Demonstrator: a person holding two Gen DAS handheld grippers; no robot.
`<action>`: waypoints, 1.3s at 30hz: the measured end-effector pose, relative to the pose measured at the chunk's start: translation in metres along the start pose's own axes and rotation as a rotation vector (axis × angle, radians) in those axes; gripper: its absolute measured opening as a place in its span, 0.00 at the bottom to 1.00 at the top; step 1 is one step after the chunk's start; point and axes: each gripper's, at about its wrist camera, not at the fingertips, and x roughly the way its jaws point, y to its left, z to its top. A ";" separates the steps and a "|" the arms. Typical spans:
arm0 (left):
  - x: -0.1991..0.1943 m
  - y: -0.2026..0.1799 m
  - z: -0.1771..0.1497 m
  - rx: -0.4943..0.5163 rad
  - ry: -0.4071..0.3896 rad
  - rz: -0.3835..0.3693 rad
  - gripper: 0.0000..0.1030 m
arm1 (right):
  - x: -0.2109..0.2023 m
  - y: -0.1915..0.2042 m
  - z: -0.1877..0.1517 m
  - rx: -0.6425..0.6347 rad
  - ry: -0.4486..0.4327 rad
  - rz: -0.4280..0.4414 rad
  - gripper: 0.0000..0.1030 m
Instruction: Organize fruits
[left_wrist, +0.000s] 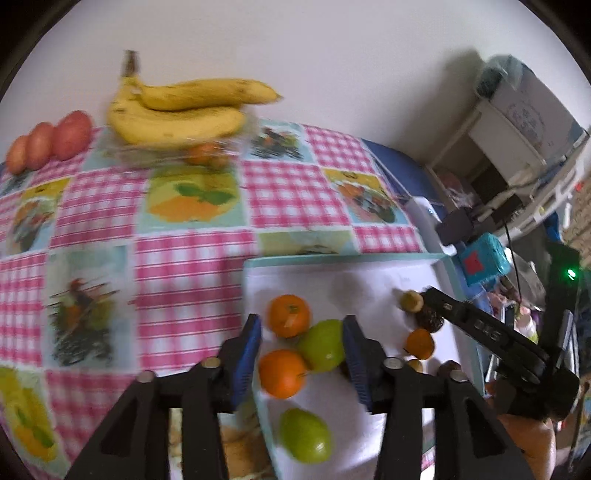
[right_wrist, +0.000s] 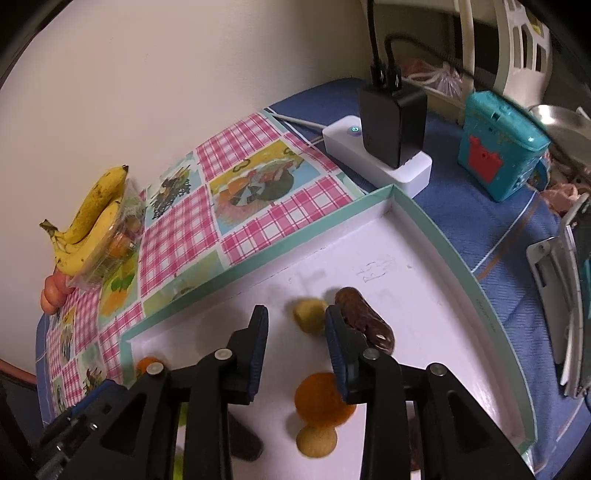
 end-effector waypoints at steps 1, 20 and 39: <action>-0.007 0.007 -0.001 -0.014 -0.009 0.034 0.64 | -0.003 0.001 -0.001 -0.003 -0.001 0.001 0.32; -0.054 0.092 -0.074 -0.082 -0.085 0.423 1.00 | -0.051 0.050 -0.085 -0.222 -0.041 -0.033 0.88; -0.057 0.084 -0.117 0.006 -0.081 0.701 1.00 | -0.061 0.069 -0.143 -0.329 -0.030 0.001 0.88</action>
